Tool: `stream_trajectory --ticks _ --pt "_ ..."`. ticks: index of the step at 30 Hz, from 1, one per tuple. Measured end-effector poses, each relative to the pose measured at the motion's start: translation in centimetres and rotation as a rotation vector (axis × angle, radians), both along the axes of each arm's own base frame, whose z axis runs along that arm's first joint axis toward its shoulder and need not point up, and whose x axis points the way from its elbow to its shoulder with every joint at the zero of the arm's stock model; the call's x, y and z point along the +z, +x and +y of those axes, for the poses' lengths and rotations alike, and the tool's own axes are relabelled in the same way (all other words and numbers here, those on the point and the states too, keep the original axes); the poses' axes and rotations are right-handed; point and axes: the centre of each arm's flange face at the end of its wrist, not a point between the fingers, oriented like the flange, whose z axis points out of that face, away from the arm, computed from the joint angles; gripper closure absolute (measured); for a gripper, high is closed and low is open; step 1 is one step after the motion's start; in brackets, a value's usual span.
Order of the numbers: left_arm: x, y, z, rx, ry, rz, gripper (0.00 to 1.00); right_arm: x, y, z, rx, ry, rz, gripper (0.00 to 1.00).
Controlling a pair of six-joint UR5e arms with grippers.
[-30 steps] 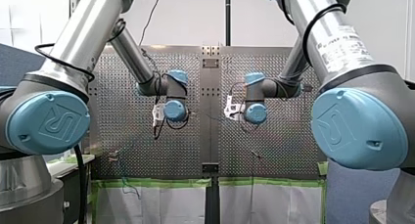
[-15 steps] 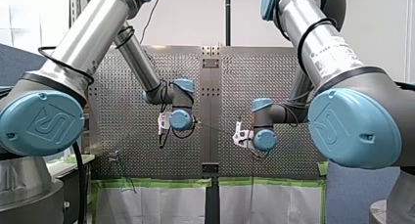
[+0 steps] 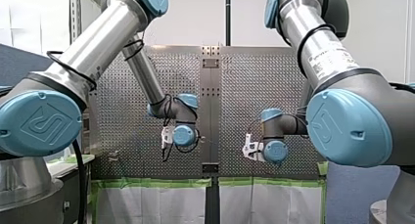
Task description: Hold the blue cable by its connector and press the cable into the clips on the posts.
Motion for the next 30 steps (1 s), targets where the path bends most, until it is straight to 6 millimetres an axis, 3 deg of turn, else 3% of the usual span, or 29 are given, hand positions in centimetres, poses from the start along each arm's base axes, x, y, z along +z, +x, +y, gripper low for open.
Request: stream_trajectory --ticks 9,19,30 --pt "-3.0 0.0 -1.4 -0.017 0.002 0.007 1.0 -0.2 -1.9 -1.7 -0.038 -0.011 -0.019 0.98" --pt "-5.8 0.0 -3.6 -0.048 0.014 0.023 1.0 -2.8 -3.9 -3.9 -0.08 0.009 -0.012 0.98" --pt "-8.3 0.6 -6.7 -0.06 -0.003 0.011 1.0 -1.9 -5.5 -8.2 -0.092 -0.039 -0.042 0.98"
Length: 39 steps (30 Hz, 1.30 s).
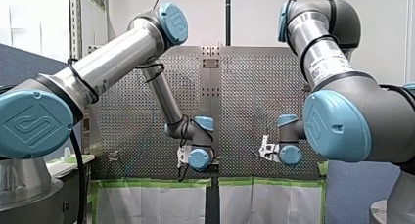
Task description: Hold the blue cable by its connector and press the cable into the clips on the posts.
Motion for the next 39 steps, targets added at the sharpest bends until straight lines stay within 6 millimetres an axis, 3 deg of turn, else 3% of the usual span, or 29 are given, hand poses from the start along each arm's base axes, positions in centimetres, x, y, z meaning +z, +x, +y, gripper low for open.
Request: stream_trajectory --ticks 6,16,28,32,39 --pt "-1.7 -0.1 -1.6 -0.013 0.003 0.014 1.0 -0.3 -1.3 -1.4 -0.015 -0.004 -0.002 0.98" --pt "-2.6 0.2 -5.2 -0.033 -0.042 -0.014 1.0 -3.6 -2.7 -3.3 -0.038 0.042 0.014 0.98" --pt "-7.3 -1.6 -8.5 -0.078 0.014 0.057 1.0 -3.8 -4.5 -6.5 -0.048 0.017 -0.006 0.98" --pt "-7.3 -1.2 -9.3 -0.068 0.012 0.052 1.0 -3.7 -5.1 -7.1 -0.053 0.013 -0.01 0.98" --pt "-5.6 0.1 -11.3 -0.057 -0.024 0.02 1.0 -3.7 -5.5 -7.4 -0.053 0.011 -0.011 0.98"
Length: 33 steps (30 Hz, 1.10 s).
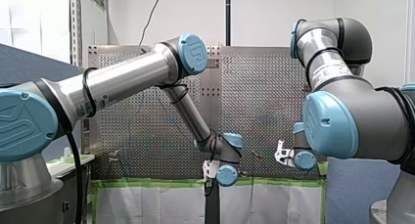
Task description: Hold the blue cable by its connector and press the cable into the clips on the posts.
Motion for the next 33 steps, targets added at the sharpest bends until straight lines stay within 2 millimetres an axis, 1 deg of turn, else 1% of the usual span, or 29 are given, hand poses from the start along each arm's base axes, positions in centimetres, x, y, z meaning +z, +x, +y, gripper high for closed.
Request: stream_trajectory --ticks 3,6,13,21,23,26,29,33 --pt "0.7 0.5 -0.8 -0.001 -0.011 -0.007 1.0 0.0 -0.1 -0.1 0.001 0.0 -0.001 0.98" --pt "1.5 1.1 -1.6 -0.002 -0.02 -0.015 1.0 0.1 -0.6 -0.6 -0.006 -0.002 -0.011 0.98" --pt "3.4 2.7 -3.1 -0.003 -0.057 -0.047 1.0 0.6 -1.7 -2.0 -0.015 -0.007 -0.034 0.98" --pt "5.6 4.7 -4.6 -0.009 -0.108 -0.086 1.0 1.2 -2.4 -3.7 -0.013 -0.01 -0.046 0.98" --pt "5.6 4.9 -4.9 -0.013 -0.113 -0.088 1.0 1.0 -2.5 -4.0 -0.01 -0.008 -0.05 0.98" --pt "4.8 5.0 -5.4 -0.022 -0.11 -0.076 1.0 0.3 -2.7 -4.4 -0.002 0.006 -0.053 0.98" --pt "3.7 4.7 -5.8 -0.029 -0.102 -0.057 1.0 -0.6 -2.8 -4.7 0.012 0.028 -0.055 0.98" --pt "2.0 4.7 -6.2 -0.031 -0.098 -0.04 1.0 -2.0 -2.9 -4.5 0.031 0.064 -0.059 0.98"
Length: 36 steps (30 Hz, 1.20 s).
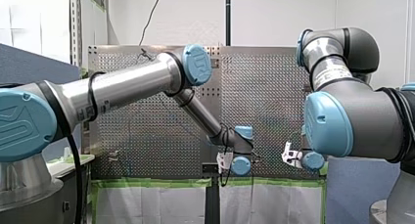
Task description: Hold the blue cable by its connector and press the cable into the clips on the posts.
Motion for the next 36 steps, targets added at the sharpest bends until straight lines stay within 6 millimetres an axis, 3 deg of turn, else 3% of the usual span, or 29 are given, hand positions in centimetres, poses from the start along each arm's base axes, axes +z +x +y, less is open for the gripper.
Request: stream_trajectory --ticks 6,27,36 --pt "-1.0 0.4 0.2 0.002 0.001 0.005 1.0 -0.4 -0.1 -0.1 0.013 0.008 -0.007 0.98" --pt "-0.7 2.6 0.5 0.006 -0.018 -0.001 1.0 1.1 -0.6 -2.4 0.022 -0.026 -0.003 0.98" --pt "1.1 4.6 -0.3 0.006 -0.056 -0.018 1.0 2.0 -0.5 -3.7 0.028 -0.04 -0.007 0.98"
